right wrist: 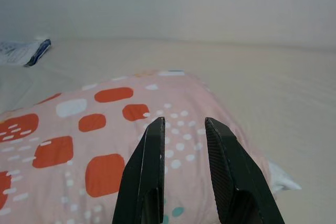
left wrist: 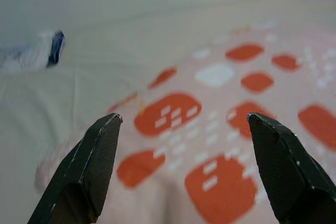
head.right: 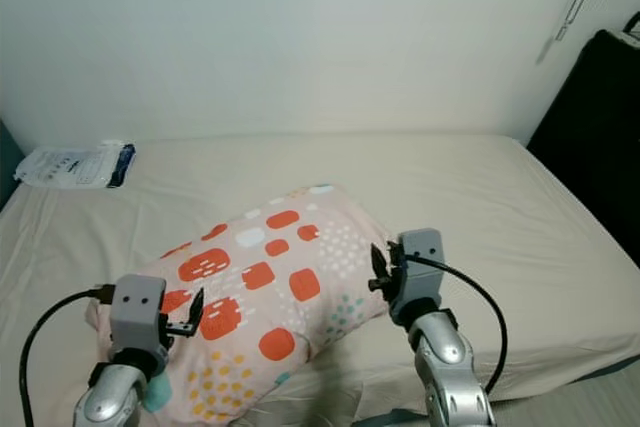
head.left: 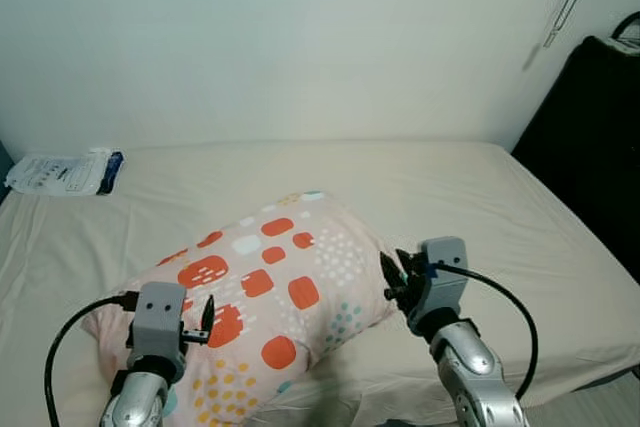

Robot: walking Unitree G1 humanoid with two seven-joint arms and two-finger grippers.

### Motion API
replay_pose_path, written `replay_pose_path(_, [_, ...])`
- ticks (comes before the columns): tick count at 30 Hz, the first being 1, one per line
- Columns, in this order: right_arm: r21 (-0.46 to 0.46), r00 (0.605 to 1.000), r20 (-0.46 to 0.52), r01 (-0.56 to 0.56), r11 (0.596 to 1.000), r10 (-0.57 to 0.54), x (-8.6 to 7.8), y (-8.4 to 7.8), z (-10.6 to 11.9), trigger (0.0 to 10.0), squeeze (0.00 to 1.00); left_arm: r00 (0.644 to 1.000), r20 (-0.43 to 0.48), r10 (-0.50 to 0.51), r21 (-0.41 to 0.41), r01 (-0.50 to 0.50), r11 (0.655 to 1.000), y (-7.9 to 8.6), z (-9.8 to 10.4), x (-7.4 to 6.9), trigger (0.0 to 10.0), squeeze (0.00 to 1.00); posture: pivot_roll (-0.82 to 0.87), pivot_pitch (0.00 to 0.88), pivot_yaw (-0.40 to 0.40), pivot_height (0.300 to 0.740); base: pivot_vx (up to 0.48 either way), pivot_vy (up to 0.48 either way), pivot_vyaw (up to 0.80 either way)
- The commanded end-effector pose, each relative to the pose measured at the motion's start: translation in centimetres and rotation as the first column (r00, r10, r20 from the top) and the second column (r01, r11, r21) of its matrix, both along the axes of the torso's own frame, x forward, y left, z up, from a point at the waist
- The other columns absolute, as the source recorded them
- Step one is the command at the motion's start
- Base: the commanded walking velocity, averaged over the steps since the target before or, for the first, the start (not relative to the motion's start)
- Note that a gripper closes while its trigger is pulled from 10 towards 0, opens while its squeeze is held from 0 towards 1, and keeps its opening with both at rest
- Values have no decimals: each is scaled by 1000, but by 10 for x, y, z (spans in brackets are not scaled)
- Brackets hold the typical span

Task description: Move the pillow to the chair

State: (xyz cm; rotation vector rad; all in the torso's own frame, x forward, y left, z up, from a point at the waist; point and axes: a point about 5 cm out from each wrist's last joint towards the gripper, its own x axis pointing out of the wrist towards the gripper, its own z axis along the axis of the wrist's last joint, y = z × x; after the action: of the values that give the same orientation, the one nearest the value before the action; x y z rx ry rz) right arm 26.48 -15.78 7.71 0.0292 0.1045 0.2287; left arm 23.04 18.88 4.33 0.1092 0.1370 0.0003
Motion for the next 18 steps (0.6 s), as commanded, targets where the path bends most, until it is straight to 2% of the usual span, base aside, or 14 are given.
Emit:
replay_pose_path(1, [2, 1000, 18, -7, 1000, 7, 2, 4, 3, 10000, 0, 1000, 3, -15, -19, 15, 1000, -7, 0, 3, 10000, 0, 77, 0, -78, 740, 0, 0, 0])
replay_pose_path(4, [13, 999, 31, -20, 1000, 19, 6, 11, 6, 10000, 0, 999, 9, -45, -26, 45, 999, -14, 1, 9, 10000, 0, 77, 0, -77, 740, 0, 0, 0])
replay_pose_path(6, [3, 999, 27, -34, 999, 34, 24, 25, 10, 10000, 0, 996, 23, -86, -18, 87, 996, -30, 9, 32, 10000, 0, 79, 0, -79, 740, 0, 0, 0])
replay_pose_path(8, [-28, 999, 2, -47, 999, 47, 38, 37, 11, 10000, 0, 993, 38, -114, -10, 115, 993, -42, 18, 48, 10000, 0, 71, 0, -72, 740, 0, 0, 0])
replay_pose_path(12, [-49, 998, -25, -50, 998, 49, 44, 40, 9, 10000, 0, 993, 44, -113, -29, 114, 993, -45, 22, 53, 10000, 0, 71, 0, -71, 740, 0, 0, 0])
replay_pose_path(15, [-48, 998, -68, 1, 999, -4, 50, 32, 2, 10000, 0, 997, -4, -77, -10, 77, 997, -43, 12, 54, 10000, 0, 80, 0, -88, 740, 0, 0, 0])
replay_pose_path(18, [-27, 997, -69, 15, 1000, -16, 52, 32, 2, 10000, 0, 997, -13, -72, 0, 72, 997, -46, 10, 56, 10000, 0, 85, 0, -96, 740, 0, 0, 0])
